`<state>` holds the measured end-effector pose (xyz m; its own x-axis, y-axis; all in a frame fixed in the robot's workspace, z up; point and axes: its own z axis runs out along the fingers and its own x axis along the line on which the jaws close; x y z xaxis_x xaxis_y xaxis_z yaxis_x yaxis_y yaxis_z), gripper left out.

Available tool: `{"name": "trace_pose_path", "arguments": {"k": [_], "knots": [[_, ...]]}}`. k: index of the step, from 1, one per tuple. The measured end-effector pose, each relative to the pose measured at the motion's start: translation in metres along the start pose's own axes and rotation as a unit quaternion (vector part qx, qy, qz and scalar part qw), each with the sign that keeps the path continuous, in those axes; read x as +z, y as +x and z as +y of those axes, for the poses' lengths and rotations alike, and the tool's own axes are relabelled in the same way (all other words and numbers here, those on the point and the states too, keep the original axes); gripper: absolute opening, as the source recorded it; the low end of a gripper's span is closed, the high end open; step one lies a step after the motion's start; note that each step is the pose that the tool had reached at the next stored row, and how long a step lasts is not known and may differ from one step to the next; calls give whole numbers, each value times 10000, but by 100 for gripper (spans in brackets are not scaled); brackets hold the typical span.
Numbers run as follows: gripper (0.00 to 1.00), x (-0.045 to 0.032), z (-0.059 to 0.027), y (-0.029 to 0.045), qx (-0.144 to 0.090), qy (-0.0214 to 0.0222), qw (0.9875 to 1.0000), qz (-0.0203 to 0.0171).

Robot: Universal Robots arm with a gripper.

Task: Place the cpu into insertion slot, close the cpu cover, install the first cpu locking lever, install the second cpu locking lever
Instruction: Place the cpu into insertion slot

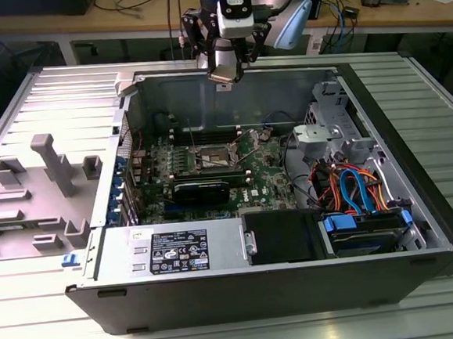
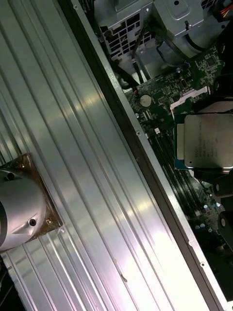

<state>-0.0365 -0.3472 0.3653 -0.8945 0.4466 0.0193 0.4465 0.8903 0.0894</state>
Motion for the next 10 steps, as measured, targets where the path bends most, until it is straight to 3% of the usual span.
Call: {"name": "trace_pose_path", "arguments": {"k": [10], "knots": [[55, 4, -1, 0, 105, -2, 9999, -10]]}}
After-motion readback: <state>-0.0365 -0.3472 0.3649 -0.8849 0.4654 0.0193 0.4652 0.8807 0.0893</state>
